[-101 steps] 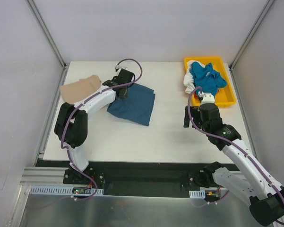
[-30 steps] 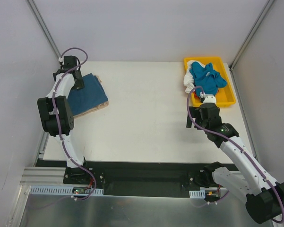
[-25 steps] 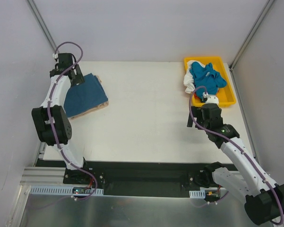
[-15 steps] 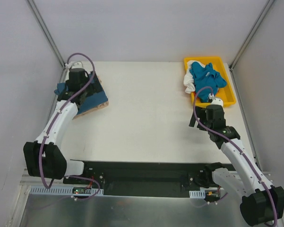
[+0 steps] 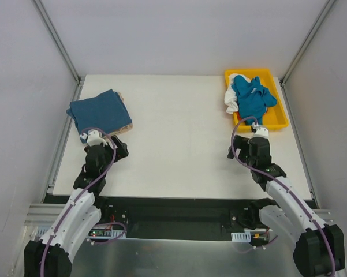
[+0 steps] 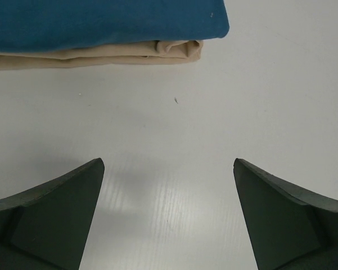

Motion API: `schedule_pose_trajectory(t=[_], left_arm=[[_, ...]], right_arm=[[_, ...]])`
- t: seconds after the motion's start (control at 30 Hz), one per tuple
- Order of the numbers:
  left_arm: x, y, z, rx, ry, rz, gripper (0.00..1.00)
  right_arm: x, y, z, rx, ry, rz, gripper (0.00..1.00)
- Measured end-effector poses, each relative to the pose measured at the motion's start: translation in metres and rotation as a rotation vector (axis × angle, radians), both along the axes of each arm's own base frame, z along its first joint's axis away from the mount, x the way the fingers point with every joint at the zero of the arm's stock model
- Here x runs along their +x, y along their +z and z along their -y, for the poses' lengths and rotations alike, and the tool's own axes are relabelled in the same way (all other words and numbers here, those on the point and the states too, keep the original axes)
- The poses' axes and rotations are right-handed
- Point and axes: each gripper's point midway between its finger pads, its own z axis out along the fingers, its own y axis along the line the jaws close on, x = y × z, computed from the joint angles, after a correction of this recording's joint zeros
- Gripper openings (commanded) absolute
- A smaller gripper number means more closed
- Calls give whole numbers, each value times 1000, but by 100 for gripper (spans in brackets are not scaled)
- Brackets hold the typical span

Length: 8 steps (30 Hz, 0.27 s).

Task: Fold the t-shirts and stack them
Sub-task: Put the neatly folded tshirt into the corner of the board with the left arm

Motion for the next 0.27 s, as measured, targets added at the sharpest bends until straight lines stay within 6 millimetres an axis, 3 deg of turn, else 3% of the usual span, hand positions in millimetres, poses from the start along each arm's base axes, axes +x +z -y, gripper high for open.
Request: schedule_pose_trajectory(t=[0.1, 0.27], left_arm=[[-4, -3, -9, 5, 45, 46, 99], [1, 12, -12, 2, 55, 164, 99]], right_arm=[[6, 6, 5, -12, -28, 53, 96], [8, 11, 12, -32, -49, 125, 96]])
